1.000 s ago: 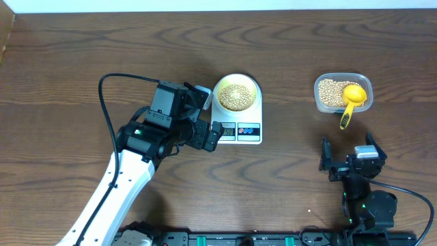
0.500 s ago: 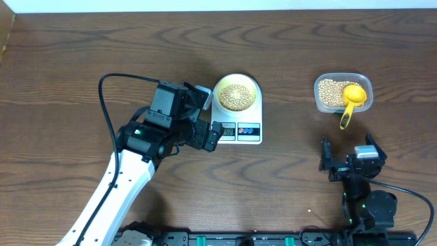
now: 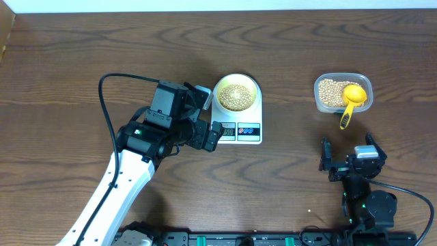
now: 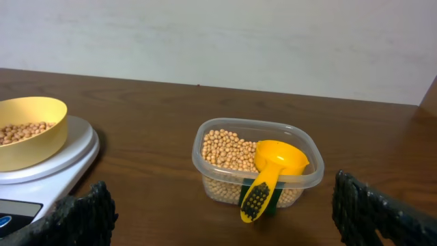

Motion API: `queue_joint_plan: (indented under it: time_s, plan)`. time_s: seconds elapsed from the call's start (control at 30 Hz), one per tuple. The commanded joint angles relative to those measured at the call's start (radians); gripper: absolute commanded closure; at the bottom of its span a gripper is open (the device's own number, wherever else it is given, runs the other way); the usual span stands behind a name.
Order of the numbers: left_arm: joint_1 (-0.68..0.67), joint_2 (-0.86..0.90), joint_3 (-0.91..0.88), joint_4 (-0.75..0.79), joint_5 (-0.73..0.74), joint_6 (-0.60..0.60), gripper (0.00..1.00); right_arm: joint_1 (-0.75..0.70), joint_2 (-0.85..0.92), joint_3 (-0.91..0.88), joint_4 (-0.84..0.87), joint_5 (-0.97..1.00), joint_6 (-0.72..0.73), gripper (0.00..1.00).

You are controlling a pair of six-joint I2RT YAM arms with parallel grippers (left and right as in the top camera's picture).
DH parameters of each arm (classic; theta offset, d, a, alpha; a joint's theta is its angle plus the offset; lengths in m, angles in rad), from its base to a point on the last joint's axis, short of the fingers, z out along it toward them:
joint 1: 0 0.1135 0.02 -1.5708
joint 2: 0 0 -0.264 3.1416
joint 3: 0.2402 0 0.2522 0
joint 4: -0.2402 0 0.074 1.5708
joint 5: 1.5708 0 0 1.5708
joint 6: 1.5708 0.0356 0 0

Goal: Scoop item into bowl and weigh 50g on scale

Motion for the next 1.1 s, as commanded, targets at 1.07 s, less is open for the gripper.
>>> queue_joint_plan:
  time_s: [1.07]
  plan:
    - [0.067,-0.429,-0.230,0.273,-0.365,0.103,0.02,-0.004,-0.006,-0.004,-0.001,0.008,-0.005,0.01]
